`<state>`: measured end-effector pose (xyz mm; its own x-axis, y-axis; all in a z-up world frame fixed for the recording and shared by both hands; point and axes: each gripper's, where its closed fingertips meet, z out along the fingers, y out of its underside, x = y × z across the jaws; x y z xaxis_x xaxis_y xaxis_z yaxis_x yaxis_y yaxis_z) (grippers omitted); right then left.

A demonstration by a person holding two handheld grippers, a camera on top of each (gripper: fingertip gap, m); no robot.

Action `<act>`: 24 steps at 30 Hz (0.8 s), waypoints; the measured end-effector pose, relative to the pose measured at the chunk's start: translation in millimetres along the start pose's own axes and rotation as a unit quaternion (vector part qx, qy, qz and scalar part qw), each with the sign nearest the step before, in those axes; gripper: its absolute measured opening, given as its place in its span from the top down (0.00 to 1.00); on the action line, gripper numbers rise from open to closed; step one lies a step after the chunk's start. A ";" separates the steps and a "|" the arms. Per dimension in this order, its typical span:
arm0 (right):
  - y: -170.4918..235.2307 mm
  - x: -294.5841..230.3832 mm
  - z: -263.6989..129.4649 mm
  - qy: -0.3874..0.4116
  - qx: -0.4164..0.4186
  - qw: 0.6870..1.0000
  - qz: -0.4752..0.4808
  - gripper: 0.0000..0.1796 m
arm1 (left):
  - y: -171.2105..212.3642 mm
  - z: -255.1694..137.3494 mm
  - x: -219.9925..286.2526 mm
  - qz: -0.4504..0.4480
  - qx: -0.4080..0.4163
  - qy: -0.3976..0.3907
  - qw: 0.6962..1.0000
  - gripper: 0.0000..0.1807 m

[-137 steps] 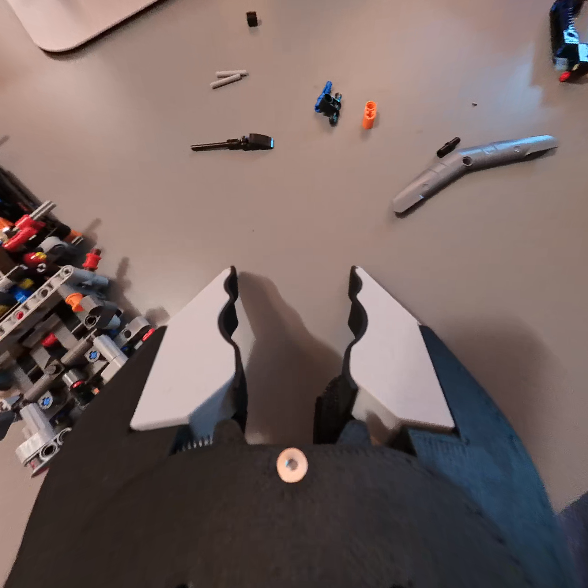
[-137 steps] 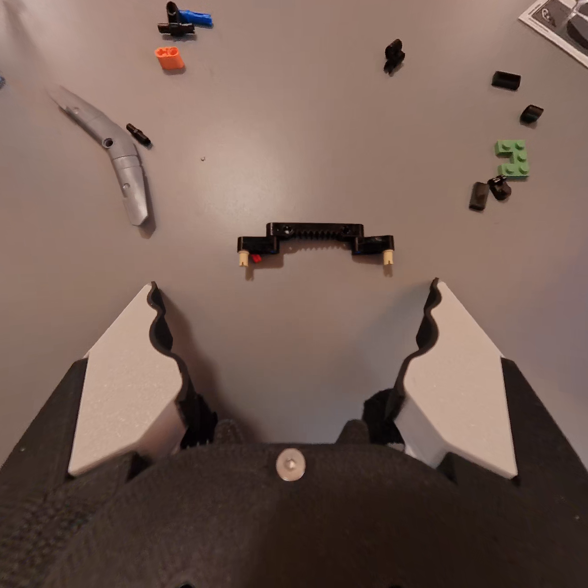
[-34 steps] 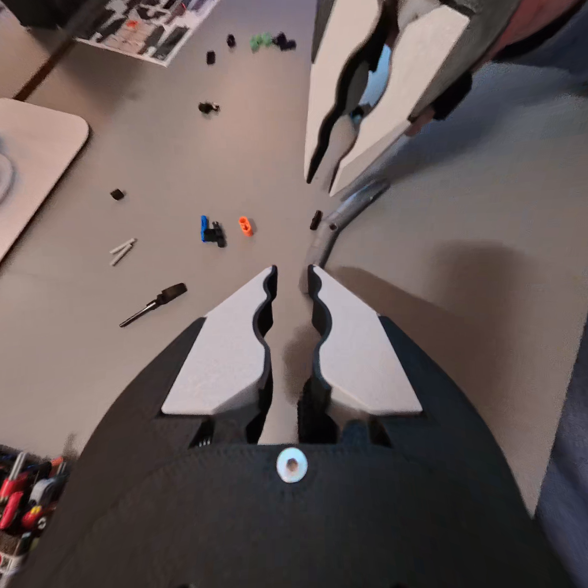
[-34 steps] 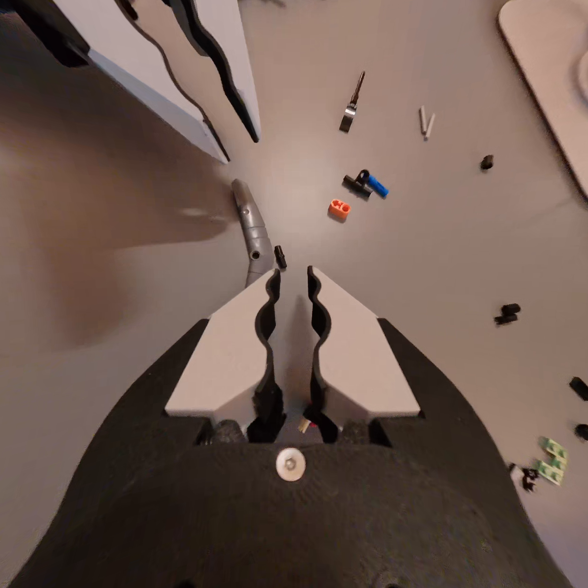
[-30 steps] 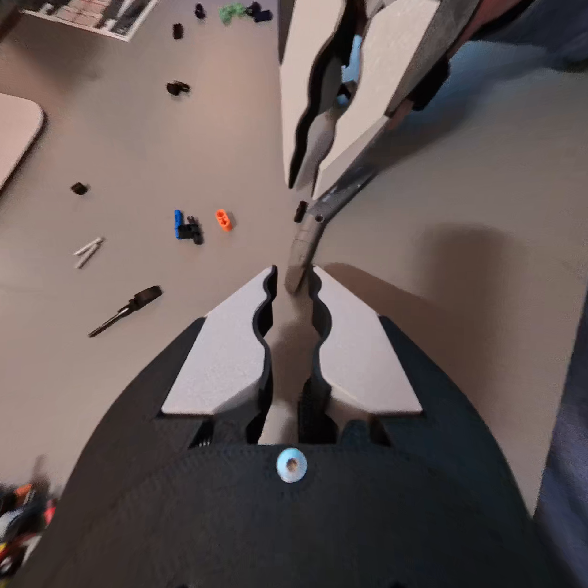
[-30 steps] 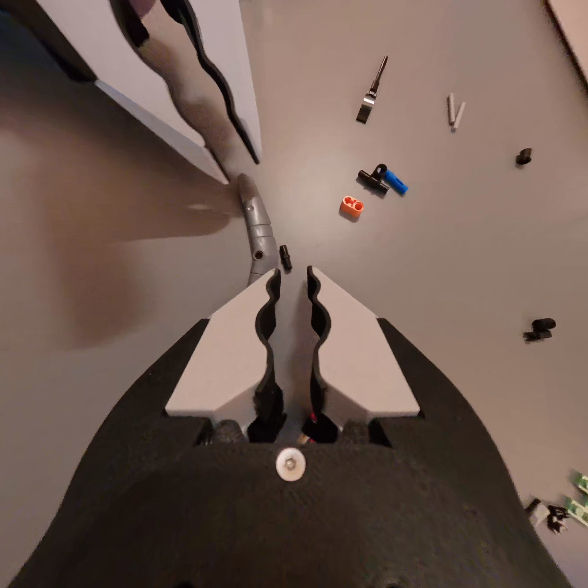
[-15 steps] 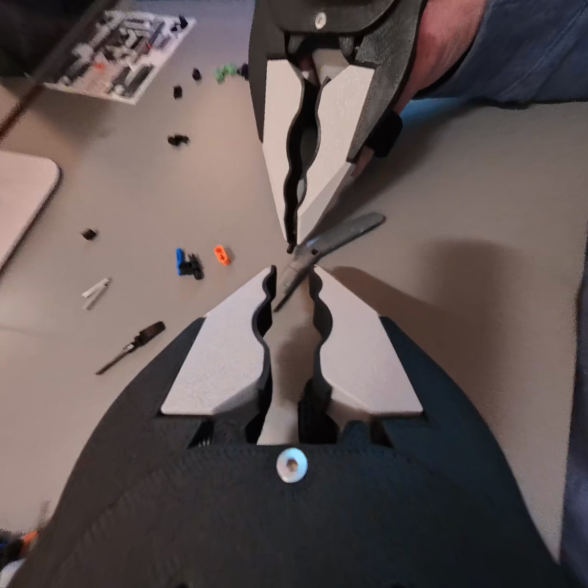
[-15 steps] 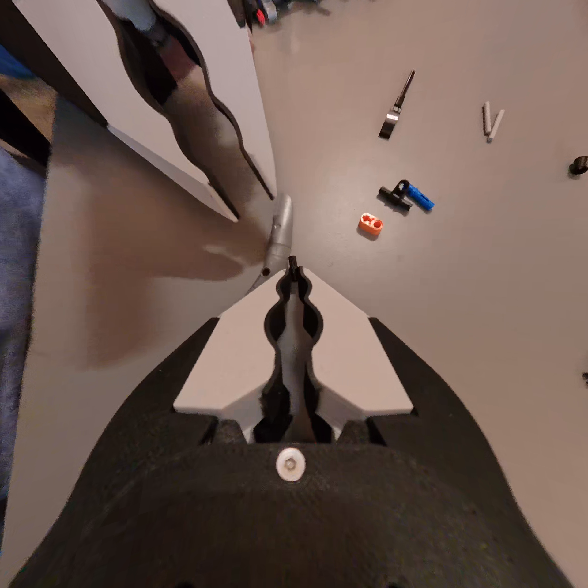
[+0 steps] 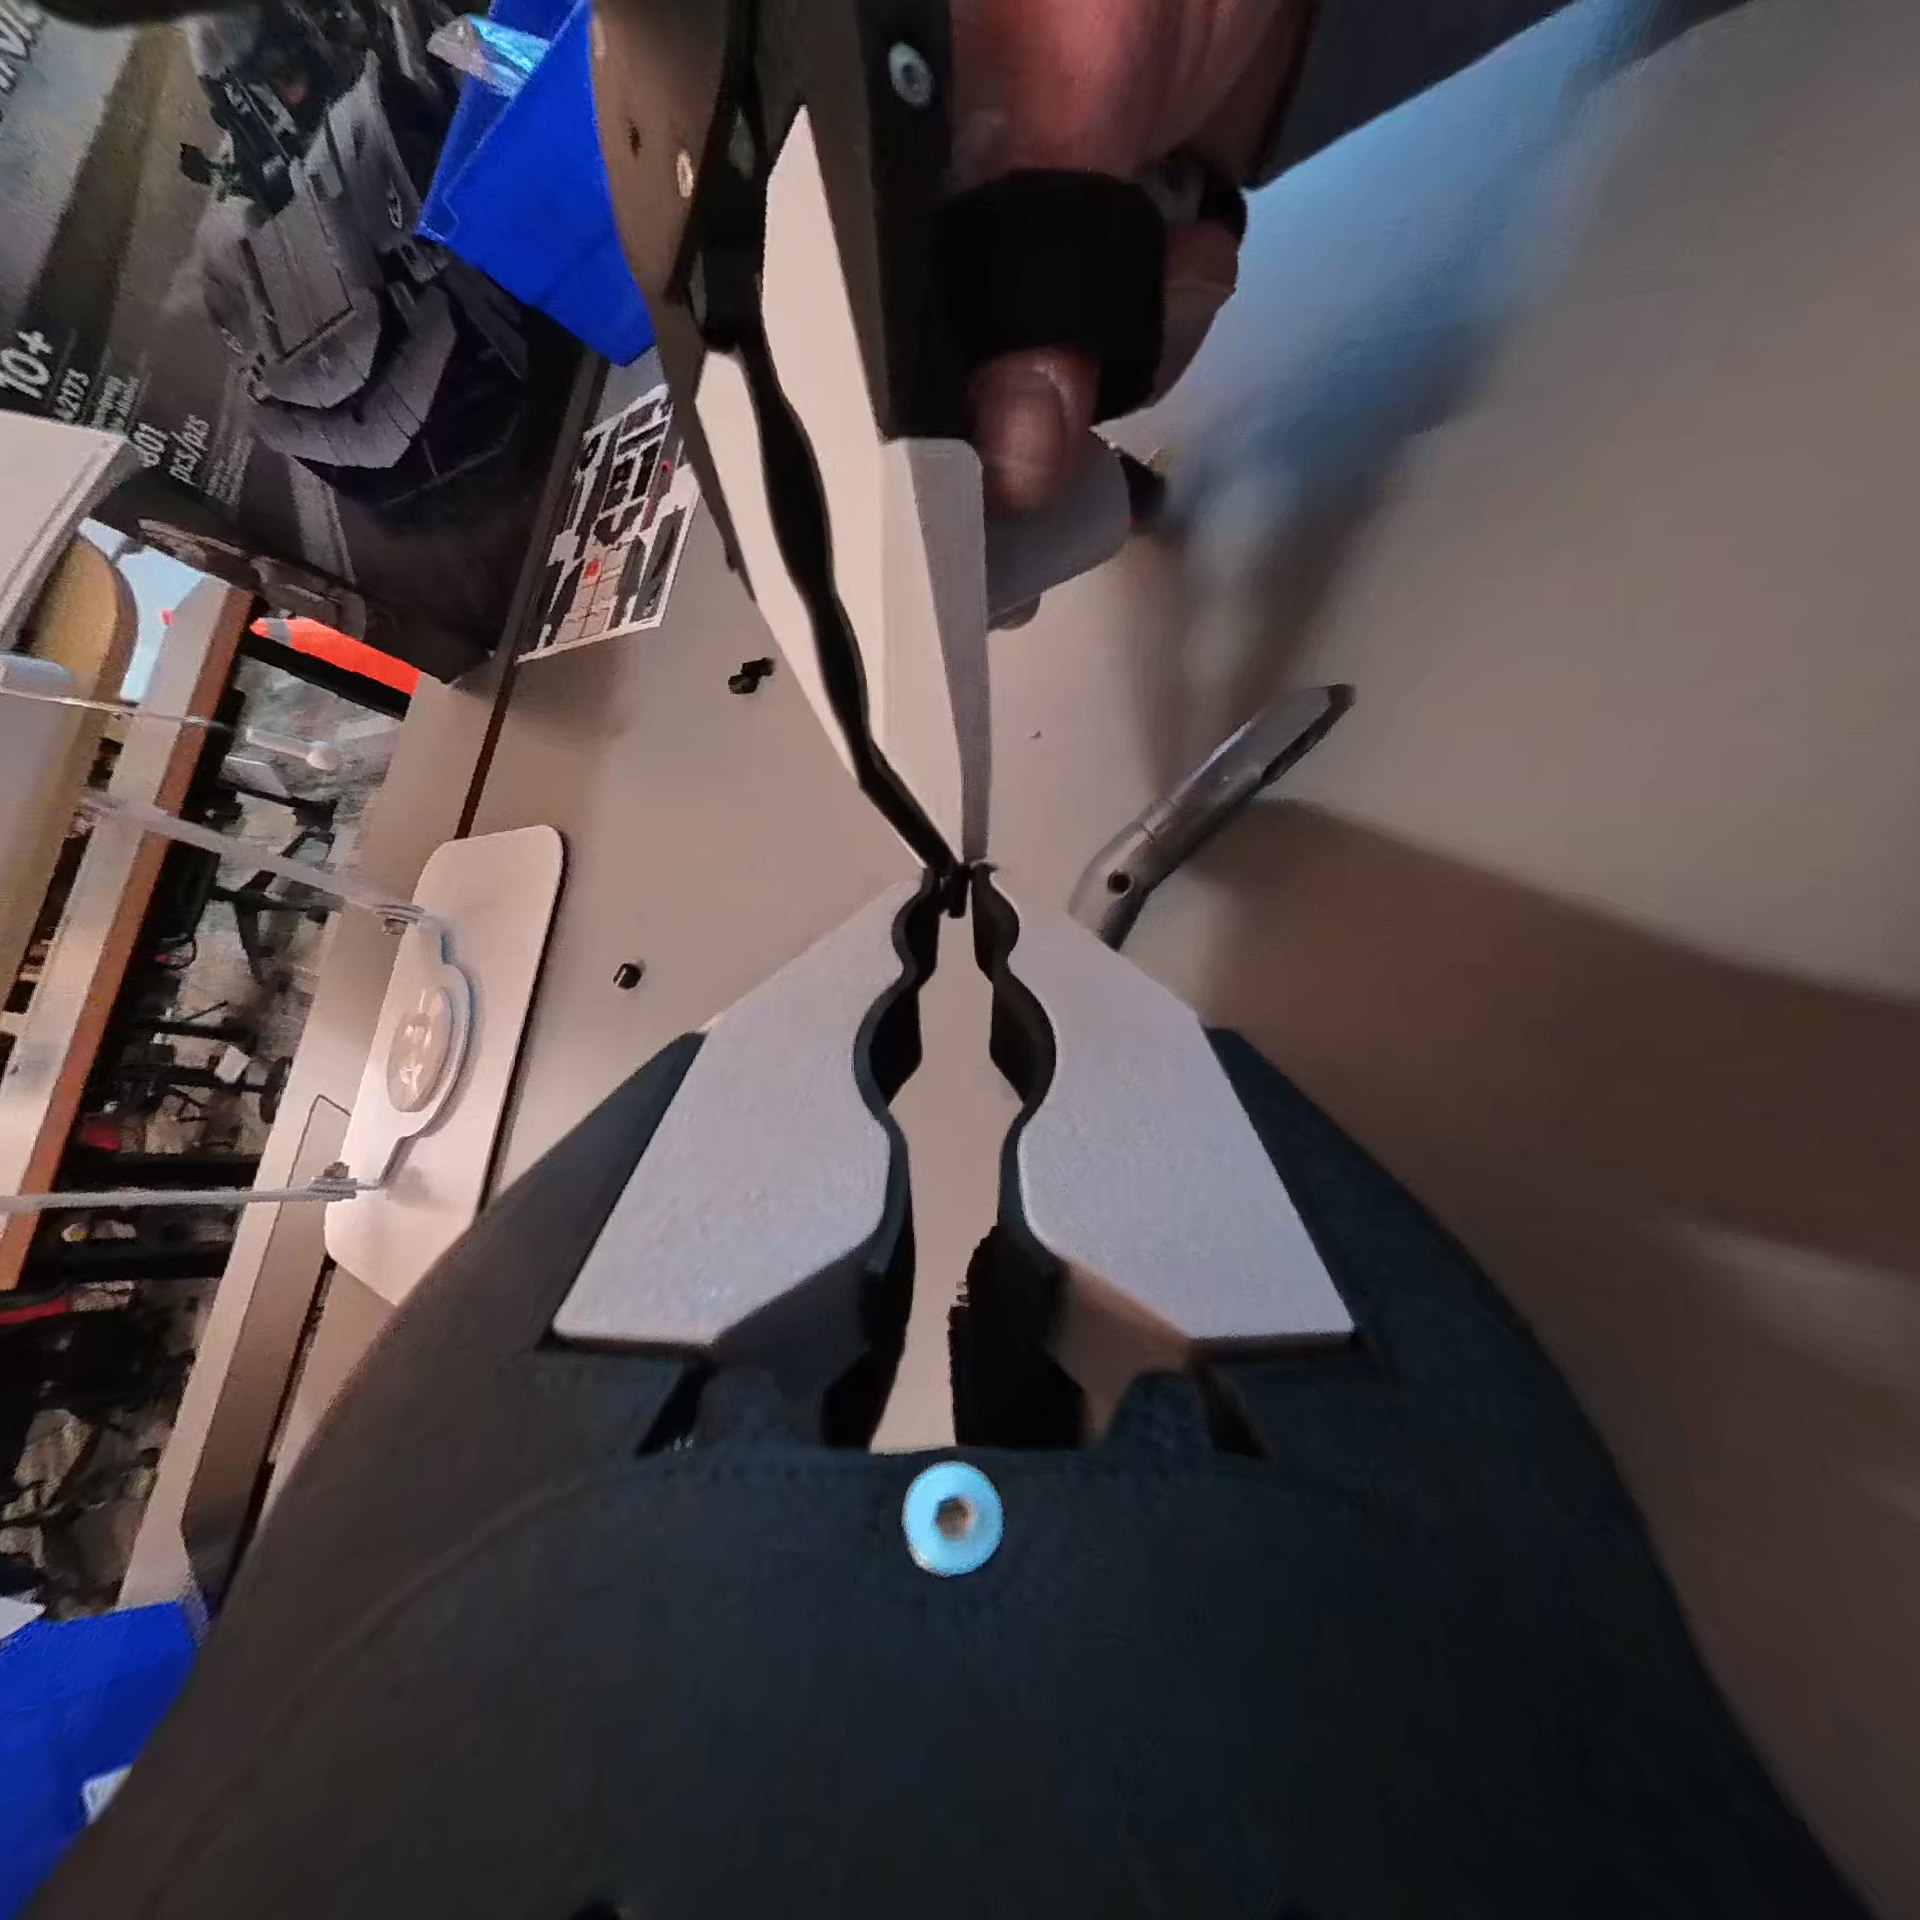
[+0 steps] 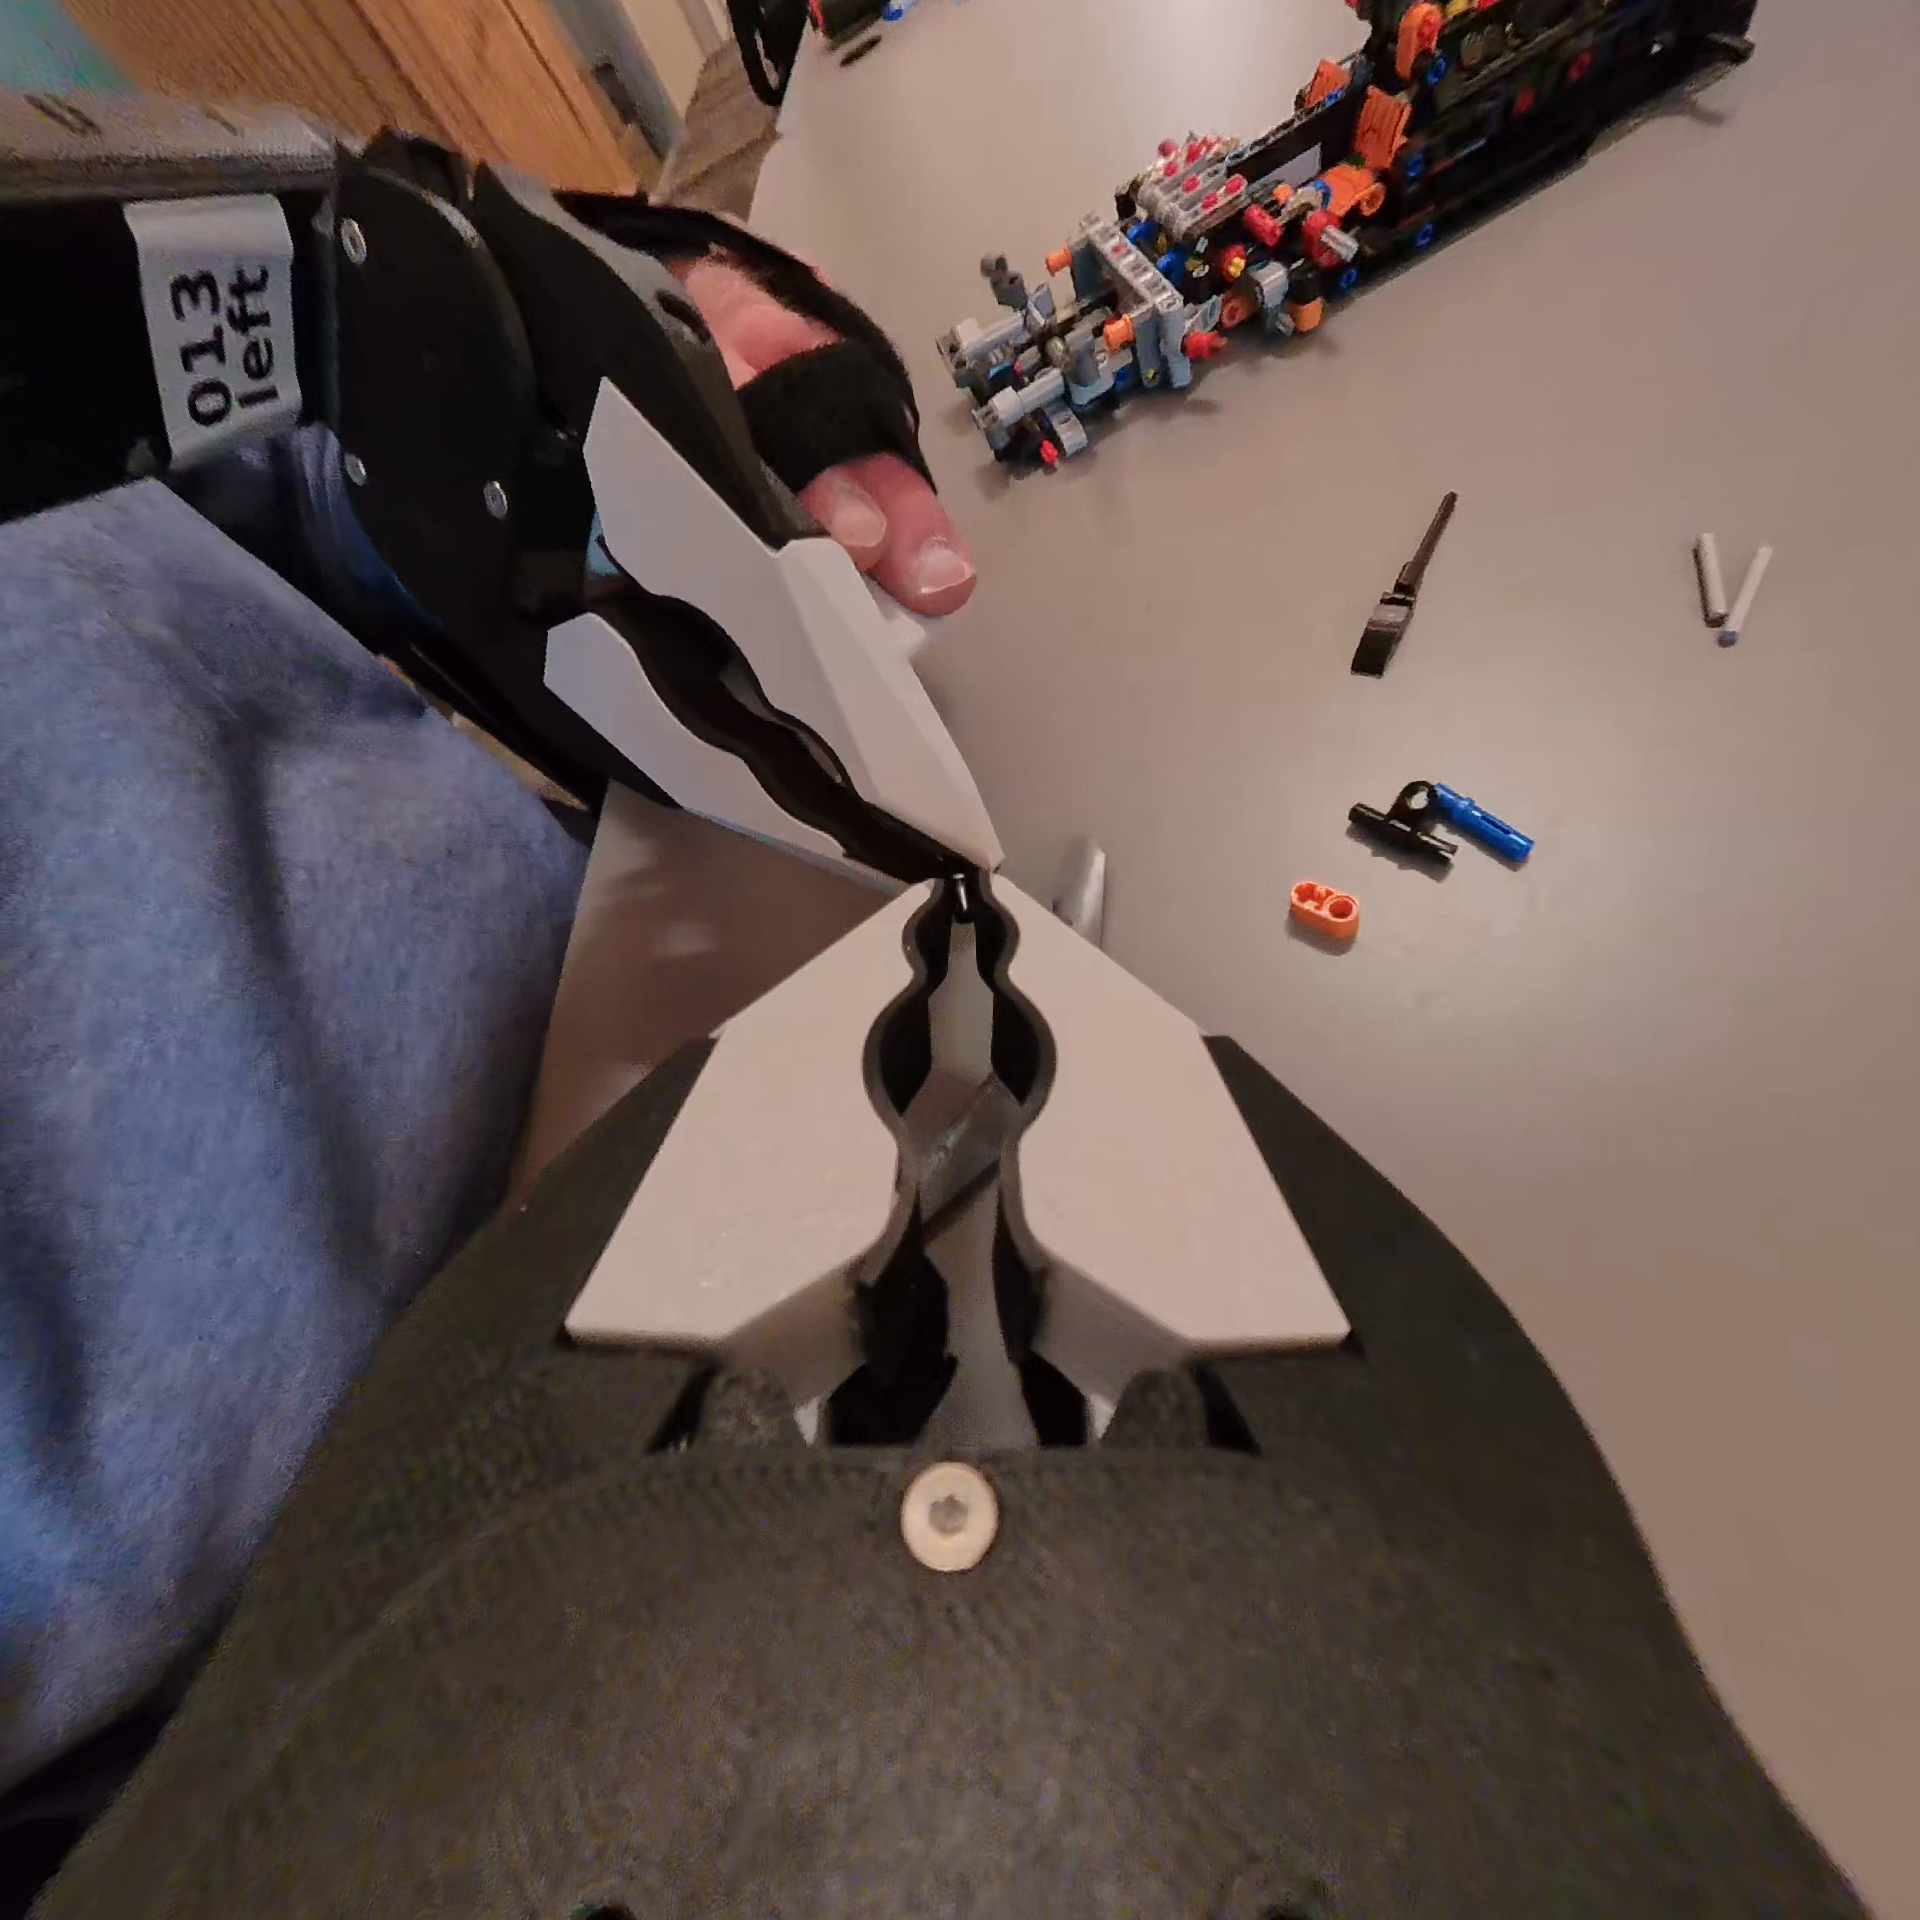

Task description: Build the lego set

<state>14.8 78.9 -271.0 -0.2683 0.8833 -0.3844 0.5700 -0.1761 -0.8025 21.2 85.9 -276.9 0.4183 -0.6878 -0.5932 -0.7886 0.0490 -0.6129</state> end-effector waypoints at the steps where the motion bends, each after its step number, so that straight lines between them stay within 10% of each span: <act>1: -2.4 0.9 -0.4 0.002 0.010 1.000 0.002 0.98 | 0.0 -0.8 -1.8 -0.013 0.002 0.001 1.000 0.98; 13: -28.3 -13.7 -21.2 0.173 0.041 0.932 -0.317 0.96 | -31.3 -24.3 -15.4 -0.318 0.164 0.182 0.916 0.99; 24: -29.1 -32.7 -21.5 0.201 0.010 0.878 -0.434 0.98 | -44.8 -35.4 -6.0 -0.418 0.196 0.331 0.823 0.98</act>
<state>23.7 64.4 -225.3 -0.2975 0.7701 0.5643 0.2718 0.6349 -0.7232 38.0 62.2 -227.4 0.3017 -0.8379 0.4549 -0.0902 -0.5001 -0.8613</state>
